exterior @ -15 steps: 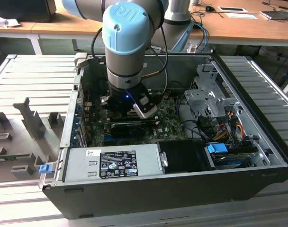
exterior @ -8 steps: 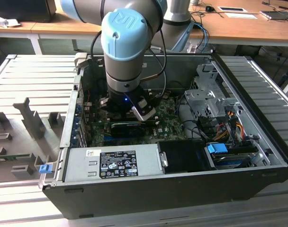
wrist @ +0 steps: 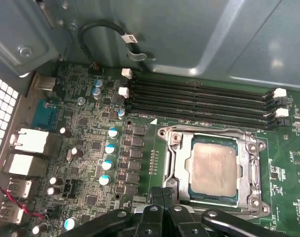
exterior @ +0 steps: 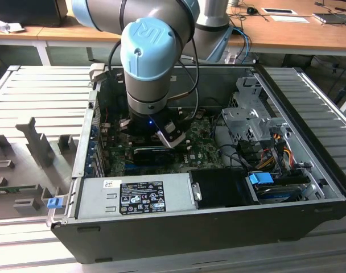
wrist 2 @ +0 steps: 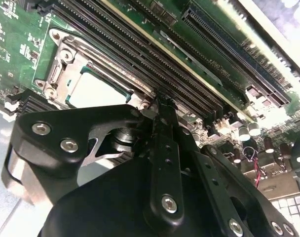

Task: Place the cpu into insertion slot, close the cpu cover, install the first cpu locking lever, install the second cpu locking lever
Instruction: 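Install the second cpu locking lever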

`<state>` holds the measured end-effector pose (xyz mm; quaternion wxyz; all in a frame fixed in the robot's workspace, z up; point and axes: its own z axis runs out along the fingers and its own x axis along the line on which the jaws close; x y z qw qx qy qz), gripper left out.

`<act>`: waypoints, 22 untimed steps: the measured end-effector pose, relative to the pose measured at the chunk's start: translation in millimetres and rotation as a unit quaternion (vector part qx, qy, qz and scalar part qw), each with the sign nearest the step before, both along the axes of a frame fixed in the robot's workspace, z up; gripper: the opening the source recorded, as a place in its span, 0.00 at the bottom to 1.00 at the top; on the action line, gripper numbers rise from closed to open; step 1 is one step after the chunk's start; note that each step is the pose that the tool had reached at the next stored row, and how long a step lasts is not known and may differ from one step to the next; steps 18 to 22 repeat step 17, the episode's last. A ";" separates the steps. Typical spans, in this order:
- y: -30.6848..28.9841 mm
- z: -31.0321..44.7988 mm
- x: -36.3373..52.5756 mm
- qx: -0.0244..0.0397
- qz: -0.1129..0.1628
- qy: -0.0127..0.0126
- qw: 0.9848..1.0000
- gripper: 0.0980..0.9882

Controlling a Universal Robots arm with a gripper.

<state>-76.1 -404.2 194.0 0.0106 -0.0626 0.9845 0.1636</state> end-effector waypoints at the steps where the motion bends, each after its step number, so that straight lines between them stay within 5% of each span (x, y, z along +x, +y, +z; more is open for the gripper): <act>1: 0.0 -0.5 -0.3 0.001 0.000 0.000 1.000 0.01; 4: -0.1 0.4 -1.0 0.002 0.000 0.000 1.000 0.01; 15: -0.1 21.5 -1.7 0.002 0.000 0.000 1.000 0.01; 22: 0.0 22.1 -1.7 0.002 0.000 0.000 1.000 0.01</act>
